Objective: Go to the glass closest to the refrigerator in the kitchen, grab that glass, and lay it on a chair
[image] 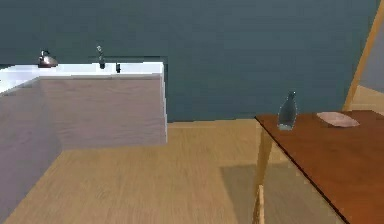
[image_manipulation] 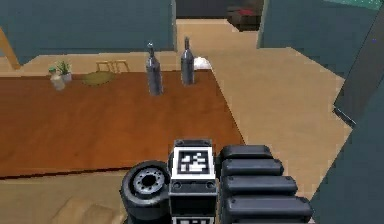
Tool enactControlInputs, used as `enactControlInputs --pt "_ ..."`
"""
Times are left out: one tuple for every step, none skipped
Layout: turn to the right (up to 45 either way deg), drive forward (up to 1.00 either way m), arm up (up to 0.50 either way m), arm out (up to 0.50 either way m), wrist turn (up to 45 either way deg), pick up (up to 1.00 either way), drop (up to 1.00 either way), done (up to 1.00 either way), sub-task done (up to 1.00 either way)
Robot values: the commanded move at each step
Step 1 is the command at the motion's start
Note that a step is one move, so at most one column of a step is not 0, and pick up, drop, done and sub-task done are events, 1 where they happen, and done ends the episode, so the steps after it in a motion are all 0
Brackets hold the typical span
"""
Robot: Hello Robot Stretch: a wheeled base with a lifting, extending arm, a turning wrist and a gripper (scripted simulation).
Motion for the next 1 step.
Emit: enactControlInputs --pt "42.0 0.00 0.00 0.00 0.0 0.00 0.00 0.00 0.00"
